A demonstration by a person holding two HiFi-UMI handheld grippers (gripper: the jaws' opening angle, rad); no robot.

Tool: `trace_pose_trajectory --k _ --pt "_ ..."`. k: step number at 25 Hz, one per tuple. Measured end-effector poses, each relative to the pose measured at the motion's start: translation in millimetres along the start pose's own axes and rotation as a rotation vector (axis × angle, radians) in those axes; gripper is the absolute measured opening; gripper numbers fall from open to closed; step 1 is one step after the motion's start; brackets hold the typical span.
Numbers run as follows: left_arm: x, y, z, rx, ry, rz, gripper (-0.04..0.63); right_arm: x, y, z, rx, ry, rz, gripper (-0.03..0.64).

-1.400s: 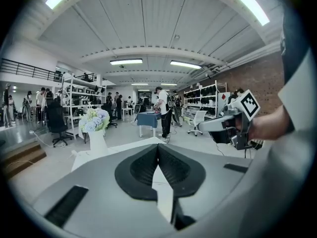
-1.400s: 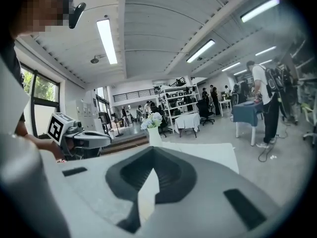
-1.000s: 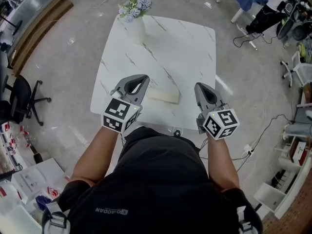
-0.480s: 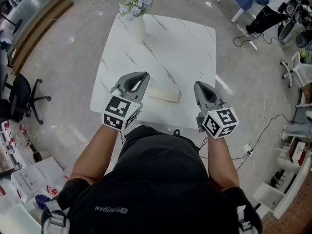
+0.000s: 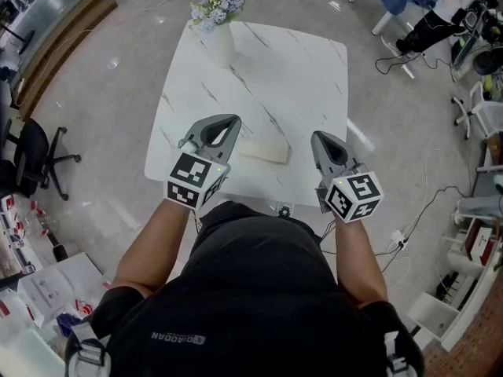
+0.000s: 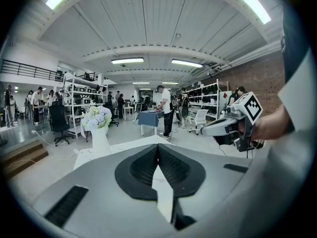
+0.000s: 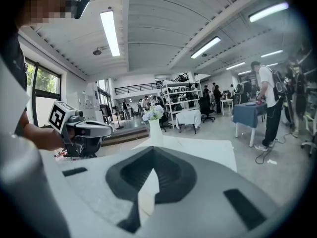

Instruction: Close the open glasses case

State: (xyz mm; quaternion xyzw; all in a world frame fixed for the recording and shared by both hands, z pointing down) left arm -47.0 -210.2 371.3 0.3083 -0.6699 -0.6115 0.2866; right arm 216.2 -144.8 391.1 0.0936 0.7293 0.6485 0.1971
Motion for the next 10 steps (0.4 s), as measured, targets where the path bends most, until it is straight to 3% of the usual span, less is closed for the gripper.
trace_pose_trajectory --k 10 --pt "-1.1 1.4 -2.6 0.007 0.008 -0.002 0.004 -1.9 0.3 -0.6 0.003 0.004 -0.015 0.002"
Point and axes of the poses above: the fingertips, and each gripper's own axes: z backward along the fingers, x to its left, y out of its underside, the point moved 9 cm from there along z, backward along the fingers, and after that the axes turned 14 degrees about -x, right-handed, at the moved point
